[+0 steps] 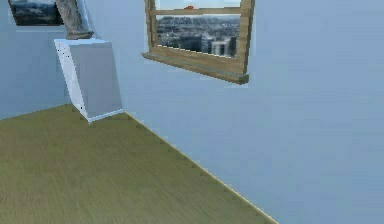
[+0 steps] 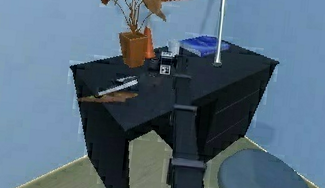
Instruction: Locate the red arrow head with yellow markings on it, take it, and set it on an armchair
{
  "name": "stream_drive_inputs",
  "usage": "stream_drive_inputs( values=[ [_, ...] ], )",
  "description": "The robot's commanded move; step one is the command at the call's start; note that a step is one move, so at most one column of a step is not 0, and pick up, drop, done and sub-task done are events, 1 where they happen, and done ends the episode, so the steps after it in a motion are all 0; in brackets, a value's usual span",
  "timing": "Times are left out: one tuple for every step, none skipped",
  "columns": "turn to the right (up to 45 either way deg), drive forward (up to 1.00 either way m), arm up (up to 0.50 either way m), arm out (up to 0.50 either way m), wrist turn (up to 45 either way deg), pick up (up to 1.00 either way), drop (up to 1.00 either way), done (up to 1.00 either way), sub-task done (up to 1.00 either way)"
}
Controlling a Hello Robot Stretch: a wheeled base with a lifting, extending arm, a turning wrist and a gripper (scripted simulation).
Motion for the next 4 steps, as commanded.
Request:
stream_drive_inputs(
  values=[
    [0.0, 0.0, 0.12, 0.0, 0.0, 0.0, 0.0, 0.0, 0.0],
    [0.0, 0.0, 0.0, 0.0, -45.0, 0.0, 0.0, 0.0, 0.0],
    [0.0, 0.0, 0.0, 0.0, -15.0, 0.0, 0.0, 0.0, 0.0],
    [0.0, 0.0, 0.0, -0.48, 0.0, 0.0, 0.0, 0.0, 0.0]
  ],
)
